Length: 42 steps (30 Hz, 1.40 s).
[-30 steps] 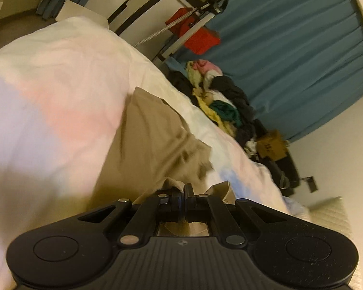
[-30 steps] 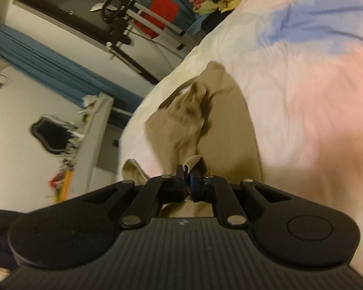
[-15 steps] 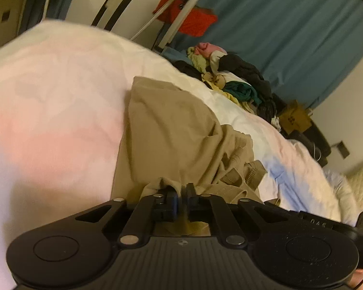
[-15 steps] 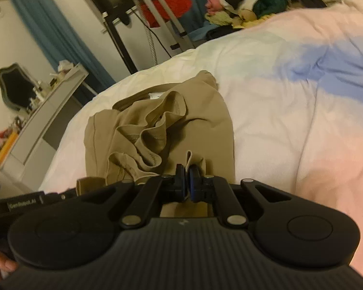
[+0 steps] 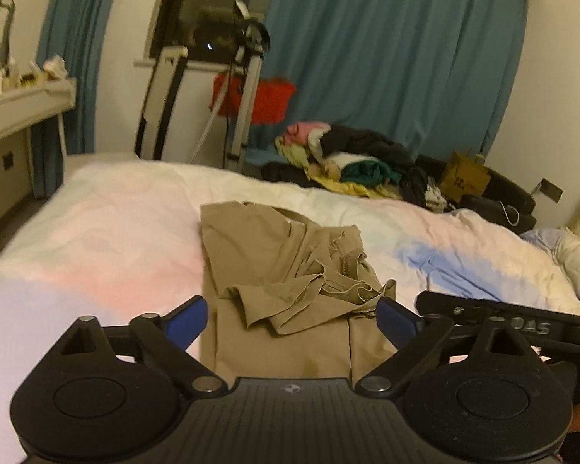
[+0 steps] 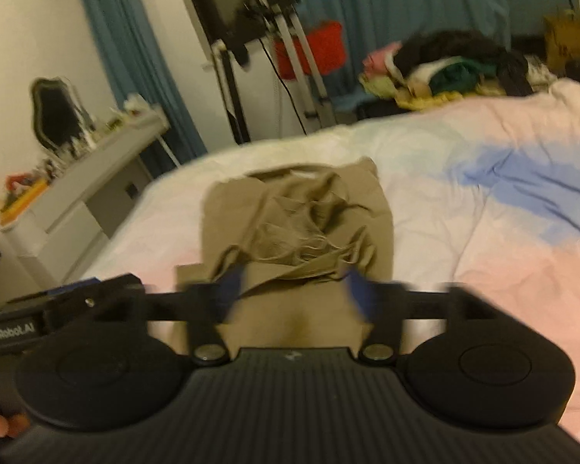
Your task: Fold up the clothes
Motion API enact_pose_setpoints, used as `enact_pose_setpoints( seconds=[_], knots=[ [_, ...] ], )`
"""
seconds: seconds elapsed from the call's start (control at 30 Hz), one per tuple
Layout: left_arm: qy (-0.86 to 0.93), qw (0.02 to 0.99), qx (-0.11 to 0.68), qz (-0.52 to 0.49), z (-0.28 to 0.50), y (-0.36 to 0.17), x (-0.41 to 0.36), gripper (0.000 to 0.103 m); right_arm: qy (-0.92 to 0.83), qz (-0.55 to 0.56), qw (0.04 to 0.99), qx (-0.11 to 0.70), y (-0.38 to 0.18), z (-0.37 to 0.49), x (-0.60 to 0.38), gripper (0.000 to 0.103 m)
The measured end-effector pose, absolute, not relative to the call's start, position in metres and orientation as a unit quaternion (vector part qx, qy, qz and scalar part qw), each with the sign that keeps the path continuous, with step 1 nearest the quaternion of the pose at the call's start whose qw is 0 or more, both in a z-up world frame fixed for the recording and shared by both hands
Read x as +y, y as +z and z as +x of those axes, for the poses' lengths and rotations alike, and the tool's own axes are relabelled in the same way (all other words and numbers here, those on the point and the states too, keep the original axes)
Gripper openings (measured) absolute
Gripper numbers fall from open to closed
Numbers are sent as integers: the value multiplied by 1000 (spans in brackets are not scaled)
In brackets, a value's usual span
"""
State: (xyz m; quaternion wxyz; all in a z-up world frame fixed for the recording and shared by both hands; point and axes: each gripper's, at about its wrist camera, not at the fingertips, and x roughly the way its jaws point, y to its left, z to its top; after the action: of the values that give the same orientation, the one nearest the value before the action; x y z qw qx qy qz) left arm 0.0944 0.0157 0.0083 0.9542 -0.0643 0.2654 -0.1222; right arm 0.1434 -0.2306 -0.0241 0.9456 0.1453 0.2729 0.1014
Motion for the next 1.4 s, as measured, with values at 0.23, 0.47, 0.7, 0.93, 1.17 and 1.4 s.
enact_pose_setpoints(
  seconds=[0.23,0.47,0.7,0.93,1.17,1.4],
  knots=[
    [-111,966,229,-43,31,15,20,99,103,135,958,230,-13,84,-226,76],
    [-112,964,235,-54,14,4,29,99,94,124,963,219,-18,62,-218,76],
    [-121,934,309,-133,36,-18,46,98,84,153,958,228,-30,67,-225,76],
    [-141,824,448,-319,69,-82,75,96,105,247,917,296,-57,81,-236,61],
    [-130,755,474,-434,78,-124,87,96,171,385,819,389,-104,95,-232,45],
    [-106,752,448,-472,84,-135,95,53,191,491,726,442,-156,109,-223,43]
  ],
)
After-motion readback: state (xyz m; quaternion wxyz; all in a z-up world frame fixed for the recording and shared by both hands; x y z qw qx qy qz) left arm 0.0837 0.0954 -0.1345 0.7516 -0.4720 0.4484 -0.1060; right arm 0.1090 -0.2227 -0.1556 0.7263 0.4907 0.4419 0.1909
